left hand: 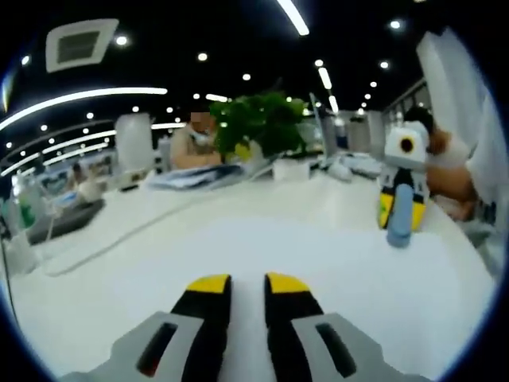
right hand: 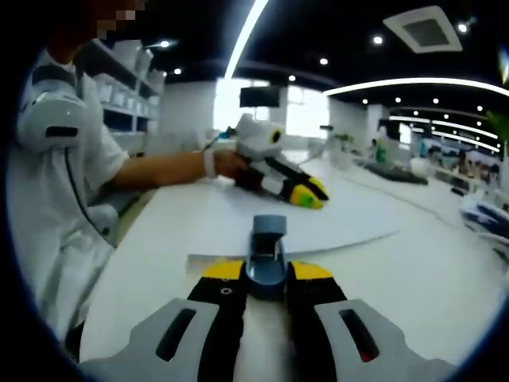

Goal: Pick up the paper insert the paper into the punch align the paper edges press the punch to punch holes

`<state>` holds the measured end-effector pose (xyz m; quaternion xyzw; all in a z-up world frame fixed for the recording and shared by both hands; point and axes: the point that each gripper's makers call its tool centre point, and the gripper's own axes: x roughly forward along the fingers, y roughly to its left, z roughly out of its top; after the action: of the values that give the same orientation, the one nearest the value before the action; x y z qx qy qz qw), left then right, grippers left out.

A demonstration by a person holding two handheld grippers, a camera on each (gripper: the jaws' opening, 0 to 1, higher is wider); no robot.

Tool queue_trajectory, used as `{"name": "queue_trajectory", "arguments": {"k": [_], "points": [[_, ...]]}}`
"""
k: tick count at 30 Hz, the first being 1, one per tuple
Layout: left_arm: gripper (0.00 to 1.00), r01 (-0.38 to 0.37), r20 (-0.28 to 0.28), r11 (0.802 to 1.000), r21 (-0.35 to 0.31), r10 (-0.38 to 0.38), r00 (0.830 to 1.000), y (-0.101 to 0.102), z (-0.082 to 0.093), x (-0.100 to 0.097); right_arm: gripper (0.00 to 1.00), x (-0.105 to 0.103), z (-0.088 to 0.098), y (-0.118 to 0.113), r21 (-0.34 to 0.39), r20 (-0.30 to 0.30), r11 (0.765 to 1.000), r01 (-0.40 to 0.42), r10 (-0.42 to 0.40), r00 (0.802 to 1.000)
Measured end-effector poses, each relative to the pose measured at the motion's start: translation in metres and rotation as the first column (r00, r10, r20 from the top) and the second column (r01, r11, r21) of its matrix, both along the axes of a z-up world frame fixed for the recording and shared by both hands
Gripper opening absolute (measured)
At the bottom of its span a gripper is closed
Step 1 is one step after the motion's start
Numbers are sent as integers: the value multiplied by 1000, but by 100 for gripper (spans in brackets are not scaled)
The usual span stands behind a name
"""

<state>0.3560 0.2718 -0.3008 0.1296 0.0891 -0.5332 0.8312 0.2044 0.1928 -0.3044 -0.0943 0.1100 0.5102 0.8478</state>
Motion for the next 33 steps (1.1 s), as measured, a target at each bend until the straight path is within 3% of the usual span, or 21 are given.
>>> {"name": "queue_trajectory", "arguments": {"k": [15, 25, 33], "points": [[18, 72, -4, 997, 10, -72, 997, 0, -1, -22, 23, -3, 0, 3, -14, -6, 1000, -10, 10, 1000], [15, 92, -7, 996, 11, -92, 996, 2, -1, -40, 23, 4, -1, 3, -15, -10, 1000, -7, 7, 1000], [14, 89, -2, 996, 12, -89, 996, 3, -2, -43, 23, 14, 0, 3, -15, -6, 1000, 2, -2, 1000]]}}
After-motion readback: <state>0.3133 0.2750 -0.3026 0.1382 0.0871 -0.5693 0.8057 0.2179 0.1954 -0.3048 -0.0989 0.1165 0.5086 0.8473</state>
